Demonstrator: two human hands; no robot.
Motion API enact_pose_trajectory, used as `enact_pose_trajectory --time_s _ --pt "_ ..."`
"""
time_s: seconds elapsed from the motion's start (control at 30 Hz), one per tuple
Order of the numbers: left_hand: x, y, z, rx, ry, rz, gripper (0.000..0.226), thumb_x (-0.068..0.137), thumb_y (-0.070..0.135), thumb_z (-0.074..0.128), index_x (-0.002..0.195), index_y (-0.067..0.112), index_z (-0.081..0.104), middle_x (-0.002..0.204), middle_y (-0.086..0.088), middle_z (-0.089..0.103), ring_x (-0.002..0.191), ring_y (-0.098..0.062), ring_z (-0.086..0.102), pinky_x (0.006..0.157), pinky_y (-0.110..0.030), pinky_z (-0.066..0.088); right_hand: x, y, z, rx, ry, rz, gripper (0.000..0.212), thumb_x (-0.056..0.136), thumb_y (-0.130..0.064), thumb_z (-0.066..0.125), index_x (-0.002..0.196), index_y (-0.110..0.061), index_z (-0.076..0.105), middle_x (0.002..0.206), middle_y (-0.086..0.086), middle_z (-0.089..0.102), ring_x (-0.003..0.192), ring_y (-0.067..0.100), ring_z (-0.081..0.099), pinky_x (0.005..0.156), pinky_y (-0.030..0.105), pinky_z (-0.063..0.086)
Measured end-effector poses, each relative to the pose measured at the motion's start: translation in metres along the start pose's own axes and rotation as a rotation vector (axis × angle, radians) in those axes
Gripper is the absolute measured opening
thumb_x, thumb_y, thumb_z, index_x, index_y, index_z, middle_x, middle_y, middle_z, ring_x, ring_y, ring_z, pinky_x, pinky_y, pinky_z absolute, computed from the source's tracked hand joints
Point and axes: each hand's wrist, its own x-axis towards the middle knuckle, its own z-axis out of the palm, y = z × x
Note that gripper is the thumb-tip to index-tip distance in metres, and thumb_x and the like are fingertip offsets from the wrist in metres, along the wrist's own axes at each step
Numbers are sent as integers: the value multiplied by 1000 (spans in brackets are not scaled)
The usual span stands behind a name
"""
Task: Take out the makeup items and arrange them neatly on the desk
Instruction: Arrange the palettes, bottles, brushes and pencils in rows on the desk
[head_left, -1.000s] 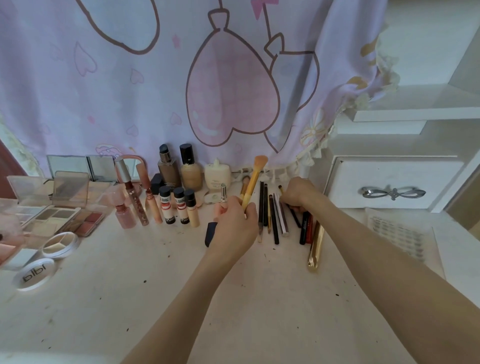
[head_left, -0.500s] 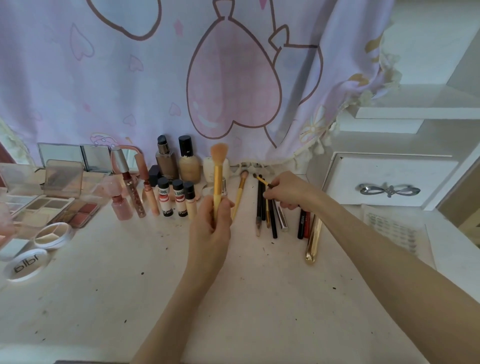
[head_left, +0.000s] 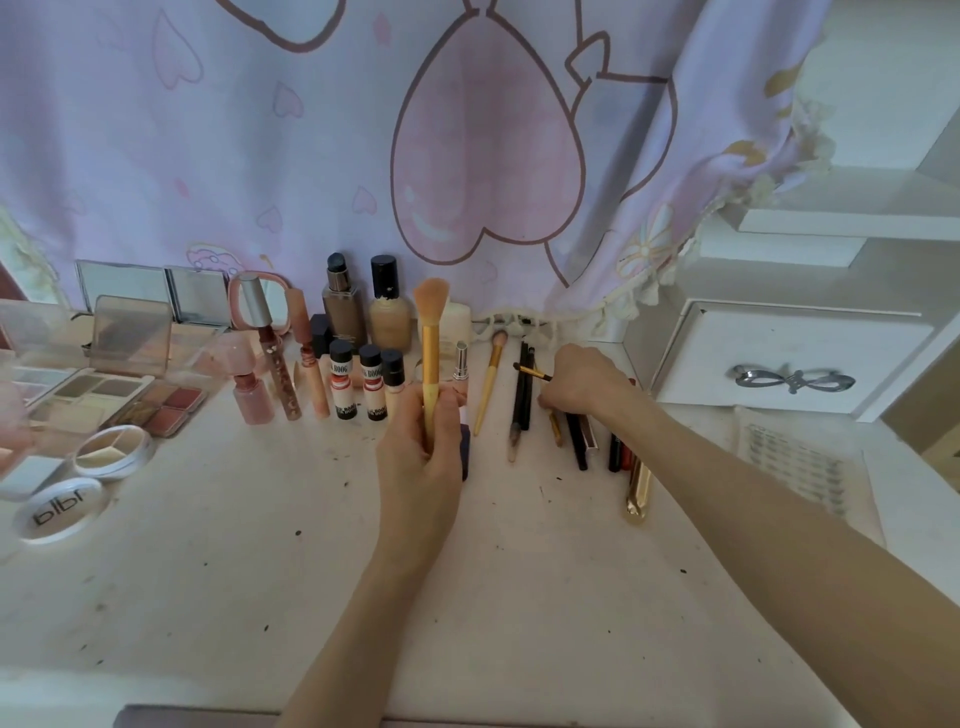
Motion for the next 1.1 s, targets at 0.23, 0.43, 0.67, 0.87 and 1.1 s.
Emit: enact_pose_trajectory --time_s 0.23,0.43,0.67,0.87,1.1 --pt "0 1 0 6 19 -26 20 95 29 42 75 27 47 52 11 43 46 -5 37 44 -19 34 1 1 -8 24 30 20 31 80 -12 59 60 -12 35 60 1 39 51 14 38 44 24 27" --pt "0 1 -1 -16 48 -52 23 95 27 42 73 24 44 57 4 40 50 -8 36 46 -20 34 -4 3 -26 531 -13 10 23 86 -22 54 67 -11 47 60 4 58 42 9 51 39 16 34" --pt "0 0 -3 -51 71 -84 23 96 26 43 73 21 45 56 5 37 50 -9 34 45 -23 31 14 -26 -10 729 -46 42 21 86 -11 51 69 -15 40 57 2 34 44 11 29 32 14 21" --pt "5 1 -3 -70 98 -107 25 96 23 43 71 19 43 59 -1 35 56 -19 33 51 -34 30 35 -42 7 521 56 31 13 78 -11 66 75 -9 53 68 4 52 58 18 51 51 26 43" --pt "7 -2 -4 -96 132 -138 23 96 25 42 75 16 47 59 -1 36 56 -19 33 51 -33 31 45 -49 13 302 75 80 19 76 -14 63 67 -13 47 69 1 51 68 21 54 54 26 39"
